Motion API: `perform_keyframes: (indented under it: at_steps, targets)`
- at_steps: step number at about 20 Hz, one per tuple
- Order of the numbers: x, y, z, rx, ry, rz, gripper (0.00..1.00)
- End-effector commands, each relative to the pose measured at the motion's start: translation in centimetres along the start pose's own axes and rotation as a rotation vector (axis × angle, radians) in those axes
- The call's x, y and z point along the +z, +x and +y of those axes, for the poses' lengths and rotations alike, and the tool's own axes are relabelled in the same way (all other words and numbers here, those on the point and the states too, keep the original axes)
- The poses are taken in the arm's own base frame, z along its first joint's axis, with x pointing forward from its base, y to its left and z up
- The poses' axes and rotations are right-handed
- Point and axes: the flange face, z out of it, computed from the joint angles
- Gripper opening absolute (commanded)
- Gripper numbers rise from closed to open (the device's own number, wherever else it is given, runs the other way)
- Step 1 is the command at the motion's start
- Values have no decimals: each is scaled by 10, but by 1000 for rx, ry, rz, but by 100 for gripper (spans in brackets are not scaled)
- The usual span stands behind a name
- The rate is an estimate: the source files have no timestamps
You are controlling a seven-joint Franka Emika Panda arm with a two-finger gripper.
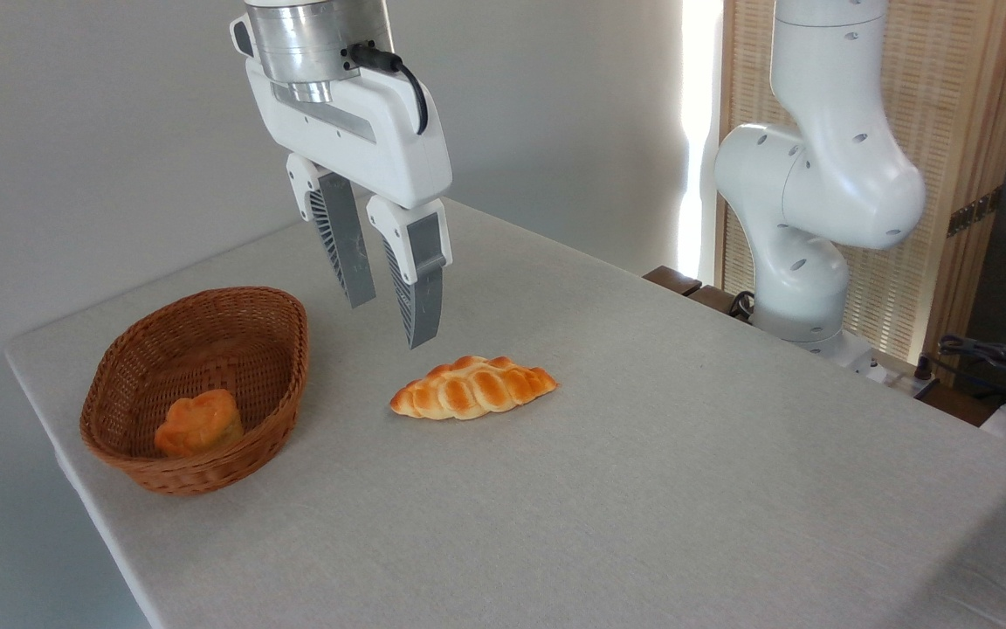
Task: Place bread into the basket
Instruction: 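Lower the open gripper toward the braided bread roll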
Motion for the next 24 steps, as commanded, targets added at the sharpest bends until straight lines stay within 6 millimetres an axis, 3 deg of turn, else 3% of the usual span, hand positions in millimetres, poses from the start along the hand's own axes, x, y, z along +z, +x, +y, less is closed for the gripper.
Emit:
perform_keyframes:
  at_steps: [1, 9, 13, 18, 24]
  targets:
    - [-3, -2, 2, -4, -8, -8, 100]
    - [-1, -2, 3, -3, -14, -14, 100]
    - [6, -3, 15, 13, -25, -27, 100]
    - [28, -3, 40, 103, -57, -65, 100]
    - [79, 22, 93, 220, -108, -149, 100]
